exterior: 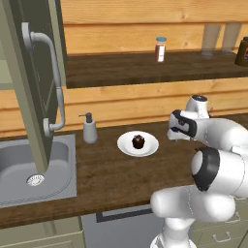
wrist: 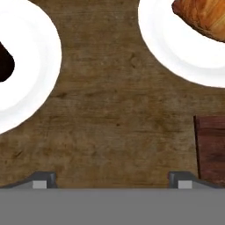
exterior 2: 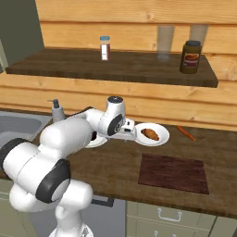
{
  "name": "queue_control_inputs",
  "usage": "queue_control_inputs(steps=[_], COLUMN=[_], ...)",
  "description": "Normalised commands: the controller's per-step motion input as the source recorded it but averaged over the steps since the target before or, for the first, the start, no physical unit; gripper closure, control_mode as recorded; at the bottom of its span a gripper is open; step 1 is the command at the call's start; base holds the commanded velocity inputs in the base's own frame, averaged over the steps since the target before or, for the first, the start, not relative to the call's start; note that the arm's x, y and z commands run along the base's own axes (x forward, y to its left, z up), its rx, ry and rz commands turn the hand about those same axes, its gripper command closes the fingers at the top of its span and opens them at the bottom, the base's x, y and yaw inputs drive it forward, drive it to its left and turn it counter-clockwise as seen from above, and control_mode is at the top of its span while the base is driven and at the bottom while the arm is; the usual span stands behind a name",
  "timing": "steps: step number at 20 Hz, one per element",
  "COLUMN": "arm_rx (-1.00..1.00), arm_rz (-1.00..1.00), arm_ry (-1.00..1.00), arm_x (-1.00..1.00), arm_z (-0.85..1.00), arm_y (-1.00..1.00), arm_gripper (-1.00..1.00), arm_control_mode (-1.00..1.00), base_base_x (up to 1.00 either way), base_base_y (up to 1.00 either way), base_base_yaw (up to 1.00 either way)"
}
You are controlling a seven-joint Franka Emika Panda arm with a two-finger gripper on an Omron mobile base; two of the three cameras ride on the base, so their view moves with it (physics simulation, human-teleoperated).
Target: From the different types of pastries on the counter, select a croissant and place it on the cutting board. Then retrieve a jar of jam from the cabinet and place it alongside the croissant on the cutting board.
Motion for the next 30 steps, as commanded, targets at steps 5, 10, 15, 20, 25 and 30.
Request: queue_control_inputs(steps=[5, 10, 15, 20, 25, 30], arm_rx=[0.00, 0.00, 0.00, 0.00, 0.00, 0.00], arm_rz=[0.00, 0.00, 0.00, 0.02, 0.05, 0.18], arm_ry=[0.12, 0.03, 0.00, 0.00, 0.00, 0.00], arm_x=[0.33, 0.20, 0.32, 0.32, 0.43, 0.32], arm_z=[0.00, -0.06, -0.19, -0.07, 0.00, -0.26], arm_y=[-0.50, -0.47, -0.52, -0.39, -0.16, -0.23], arm_gripper=[-1.00, -1.00, -1.00, -1.00, -1.00, -1.00], arm_control_mode=[-1.00, -1.00, -1.00, -1.00, -1.00, -1.00], base_base_x=[0.00, 0.00, 0.00, 0.00, 0.00, 0.00], base_base_y=[0.00, 0.00, 0.00, 0.00, 0.00, 0.00], base_base_yaw=[0.00, 0.00, 0.00, 0.00, 0.00, 0.00])
